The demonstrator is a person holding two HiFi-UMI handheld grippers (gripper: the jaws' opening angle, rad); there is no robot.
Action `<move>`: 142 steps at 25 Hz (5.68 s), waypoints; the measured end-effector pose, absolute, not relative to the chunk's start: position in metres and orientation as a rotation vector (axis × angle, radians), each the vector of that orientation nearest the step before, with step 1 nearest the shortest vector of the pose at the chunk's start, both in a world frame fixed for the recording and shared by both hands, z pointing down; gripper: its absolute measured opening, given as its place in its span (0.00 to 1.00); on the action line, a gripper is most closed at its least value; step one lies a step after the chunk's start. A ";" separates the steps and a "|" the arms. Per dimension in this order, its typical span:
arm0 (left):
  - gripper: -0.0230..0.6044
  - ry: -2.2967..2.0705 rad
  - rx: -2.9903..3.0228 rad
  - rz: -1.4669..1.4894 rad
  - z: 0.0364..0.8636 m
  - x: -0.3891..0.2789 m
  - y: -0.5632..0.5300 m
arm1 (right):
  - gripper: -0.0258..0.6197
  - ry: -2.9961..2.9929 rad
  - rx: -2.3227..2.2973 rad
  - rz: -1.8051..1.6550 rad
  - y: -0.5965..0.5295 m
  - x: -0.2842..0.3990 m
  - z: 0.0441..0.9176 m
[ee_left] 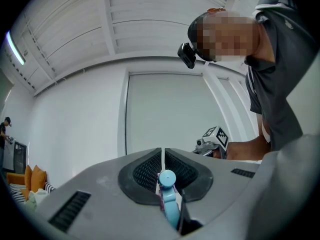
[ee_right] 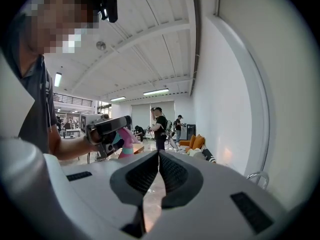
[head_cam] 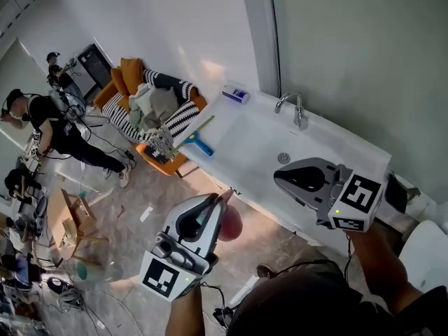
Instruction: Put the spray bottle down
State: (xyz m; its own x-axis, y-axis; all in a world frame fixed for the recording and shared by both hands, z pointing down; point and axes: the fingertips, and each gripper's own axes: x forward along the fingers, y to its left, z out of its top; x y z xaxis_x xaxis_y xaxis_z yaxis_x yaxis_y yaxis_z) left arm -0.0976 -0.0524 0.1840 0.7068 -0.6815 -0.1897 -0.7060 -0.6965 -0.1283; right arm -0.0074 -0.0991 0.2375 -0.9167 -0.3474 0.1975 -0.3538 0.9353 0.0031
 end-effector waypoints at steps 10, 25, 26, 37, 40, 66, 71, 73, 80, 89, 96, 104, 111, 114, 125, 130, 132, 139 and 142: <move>0.07 1.145 -2.739 0.180 0.191 -0.095 -0.094 | 0.05 -2.884 0.514 0.081 -0.139 -0.003 0.245; 0.07 1.256 -2.722 0.059 0.196 -0.063 -0.156 | 0.05 -2.938 0.396 0.110 -0.219 0.019 0.250; 0.07 1.248 -2.731 0.046 0.198 -0.064 -0.158 | 0.05 -2.935 0.408 0.124 -0.220 0.018 0.254; 0.07 1.137 -2.781 0.071 0.199 -0.108 -0.172 | 0.05 -2.904 0.541 0.161 -0.218 -0.016 0.260; 0.07 1.104 -2.783 0.090 0.199 -0.124 -0.174 | 0.05 -2.893 0.573 0.154 -0.218 -0.031 0.261; 0.07 1.124 -2.823 0.106 0.216 -0.146 -0.268 | 0.05 -2.852 0.551 0.231 -0.298 -0.053 0.288; 0.07 1.135 -2.821 0.072 0.224 -0.131 -0.290 | 0.05 -2.858 0.524 0.245 -0.319 -0.040 0.295; 0.07 1.138 -2.818 0.068 0.225 -0.128 -0.297 | 0.05 -2.855 0.515 0.246 -0.325 -0.037 0.299; 0.07 1.111 -2.838 0.076 0.226 -0.133 -0.312 | 0.05 -2.839 0.517 0.270 -0.335 -0.047 0.303; 0.07 1.024 -2.879 0.148 0.231 -0.146 -0.333 | 0.05 -2.779 0.602 0.279 -0.347 -0.056 0.309; 0.07 0.987 -2.893 0.180 0.235 -0.188 -0.360 | 0.05 -2.752 0.647 0.280 -0.374 -0.095 0.311; 0.07 0.925 -2.875 0.210 0.236 -0.220 -0.392 | 0.05 -2.710 0.678 0.288 -0.398 -0.128 0.326; 0.07 0.942 -2.879 0.227 0.243 -0.228 -0.417 | 0.05 -2.679 0.635 0.320 -0.411 -0.142 0.340; 0.07 0.980 -2.875 0.234 0.250 -0.231 -0.431 | 0.05 -2.677 0.612 0.330 -0.421 -0.144 0.350; 0.07 1.023 -2.914 0.236 0.277 -0.212 -0.480 | 0.05 -2.661 0.572 0.380 -0.462 -0.132 0.374; 0.07 1.035 -2.934 0.265 0.289 -0.203 -0.493 | 0.05 -2.665 0.577 0.392 -0.472 -0.130 0.386; 0.07 1.048 -2.947 0.252 0.296 -0.201 -0.500 | 0.05 -2.667 0.573 0.411 -0.478 -0.129 0.391; 0.07 1.080 -2.938 0.223 0.324 -0.197 -0.536 | 0.05 -2.667 0.586 0.455 -0.506 -0.118 0.408; 0.07 1.101 -2.953 0.229 0.337 -0.198 -0.550 | 0.05 -2.665 0.592 0.477 -0.516 -0.117 0.416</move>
